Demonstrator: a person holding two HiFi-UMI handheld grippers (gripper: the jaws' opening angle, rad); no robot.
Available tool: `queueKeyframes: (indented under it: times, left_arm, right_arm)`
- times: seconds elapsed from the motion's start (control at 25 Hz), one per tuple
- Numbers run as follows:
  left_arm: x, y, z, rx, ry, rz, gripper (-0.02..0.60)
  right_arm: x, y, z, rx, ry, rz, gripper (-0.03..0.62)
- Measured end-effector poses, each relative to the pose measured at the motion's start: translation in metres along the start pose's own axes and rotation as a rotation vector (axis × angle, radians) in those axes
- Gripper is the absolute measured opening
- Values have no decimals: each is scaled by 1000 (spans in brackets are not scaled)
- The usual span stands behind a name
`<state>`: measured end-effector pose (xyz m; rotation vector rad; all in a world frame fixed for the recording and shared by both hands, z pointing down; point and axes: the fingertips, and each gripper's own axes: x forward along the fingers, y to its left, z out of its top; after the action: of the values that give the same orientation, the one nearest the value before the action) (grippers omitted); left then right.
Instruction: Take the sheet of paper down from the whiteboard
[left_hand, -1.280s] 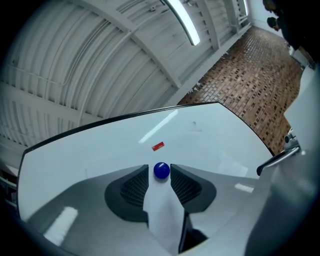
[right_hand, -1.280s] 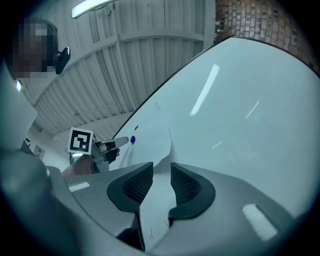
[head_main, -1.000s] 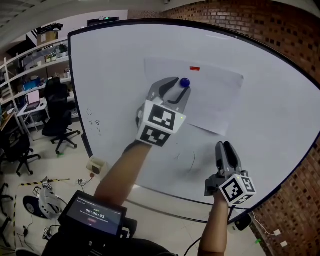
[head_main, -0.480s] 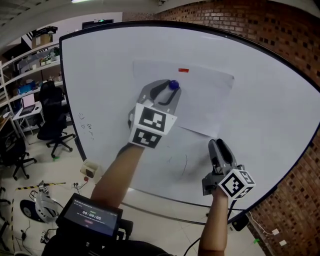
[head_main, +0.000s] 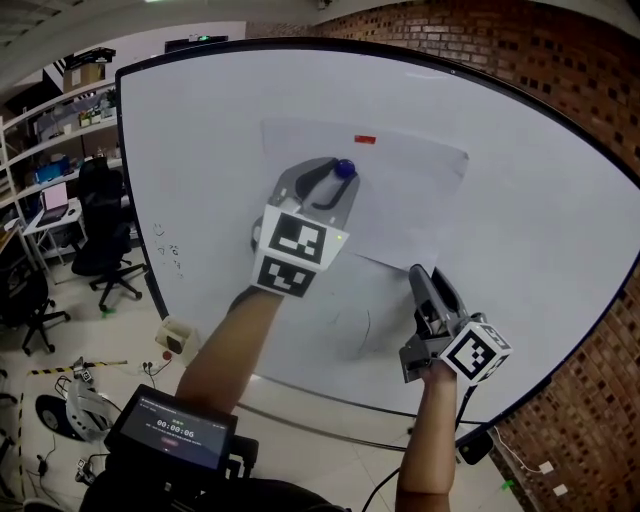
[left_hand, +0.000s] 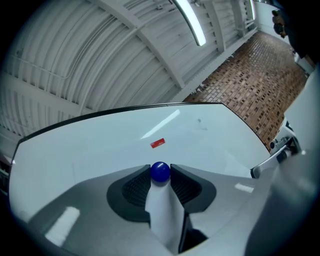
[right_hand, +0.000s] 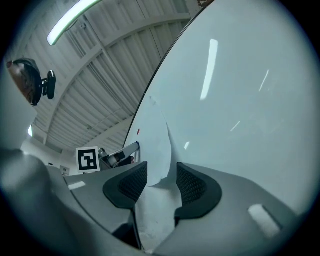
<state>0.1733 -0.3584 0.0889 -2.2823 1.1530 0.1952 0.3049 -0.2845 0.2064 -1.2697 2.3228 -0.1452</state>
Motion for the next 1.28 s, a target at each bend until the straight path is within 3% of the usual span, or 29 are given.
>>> queueKeyframes:
  times: [0.2,0.44,0.52,0.64,1.28]
  left_arm:
    - [0,-1,-2,-9,2,2,123]
    - [1,-2,-2,-18,6,7,122]
    - [0,-1,-1,-18,5,10,120]
    - [-1,-1,0,-21,-7,17,120]
    - [-3,-8,10,-66,-42,-13,120]
  right_arm:
    - [13,7,5,52,-16,55,181]
    - [22,11,15,23,-23,72,153]
    - [21,6,15,25,-29,41,123]
    - [18,-6,15,38,-38,-21,15]
    - [3,7,32,-38,-101,-21,12]
